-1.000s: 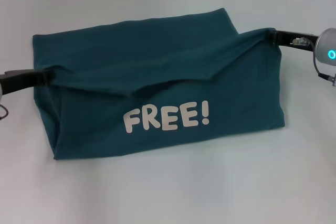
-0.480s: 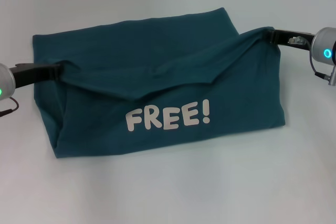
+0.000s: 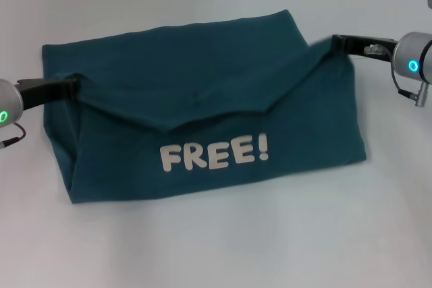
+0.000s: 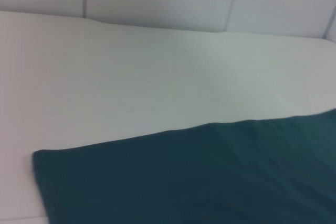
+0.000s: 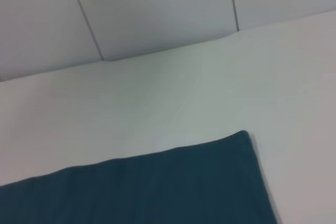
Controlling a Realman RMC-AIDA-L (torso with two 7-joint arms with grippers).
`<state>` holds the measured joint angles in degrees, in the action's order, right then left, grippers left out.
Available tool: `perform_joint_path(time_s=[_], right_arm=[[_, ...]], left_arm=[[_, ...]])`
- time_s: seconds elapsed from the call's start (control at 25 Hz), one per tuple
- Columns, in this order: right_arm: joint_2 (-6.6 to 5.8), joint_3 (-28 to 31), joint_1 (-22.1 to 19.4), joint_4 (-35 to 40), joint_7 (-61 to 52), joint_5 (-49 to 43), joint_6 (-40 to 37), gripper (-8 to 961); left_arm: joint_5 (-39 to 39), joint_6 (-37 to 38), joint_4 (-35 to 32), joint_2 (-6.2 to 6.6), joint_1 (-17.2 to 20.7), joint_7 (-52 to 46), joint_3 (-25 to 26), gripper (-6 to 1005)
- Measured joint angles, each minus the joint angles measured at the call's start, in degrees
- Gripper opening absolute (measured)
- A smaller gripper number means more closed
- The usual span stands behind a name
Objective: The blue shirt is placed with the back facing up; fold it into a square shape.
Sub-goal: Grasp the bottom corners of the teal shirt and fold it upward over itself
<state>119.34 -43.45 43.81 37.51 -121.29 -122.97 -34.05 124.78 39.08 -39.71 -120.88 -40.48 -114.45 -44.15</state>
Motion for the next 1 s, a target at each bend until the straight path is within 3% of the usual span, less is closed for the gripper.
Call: perform_joint_path(time_s=[0.56,0.64,0.76,0.84,1.0], right_arm=[[0.11,-0.1,0.8,-0.7,0.0,0.0,1.3,378],[0.11,-0.1,0.8,-0.9,0.0,0.0,1.4,421],[0.11,-0.1,0.7,-1.0,0.0,0.0,1.4,668],[0.11,-0.1,0.5,-1.0,-0.1,0.0,1.4,754],[0.10,-0.1,0.3,-1.0,-0.1,0.0,1.4,890]], left_arm=[[1.3,-1.1,2.3,0.48,-1.7,-3.3,-0.9,297],[1.4,-0.9,2.3,0.61,-1.9,-4.3,-0.9,396],[1.5,-0.5,2.7,0.96,-2.3,-5.6,-0.8,544],[2.8,0.7,2.8,1.22,-2.5,-8.0,-0.9,777],[6.0,3.4,2.3,1.63,-3.1,-11.8,-0.9,882]])
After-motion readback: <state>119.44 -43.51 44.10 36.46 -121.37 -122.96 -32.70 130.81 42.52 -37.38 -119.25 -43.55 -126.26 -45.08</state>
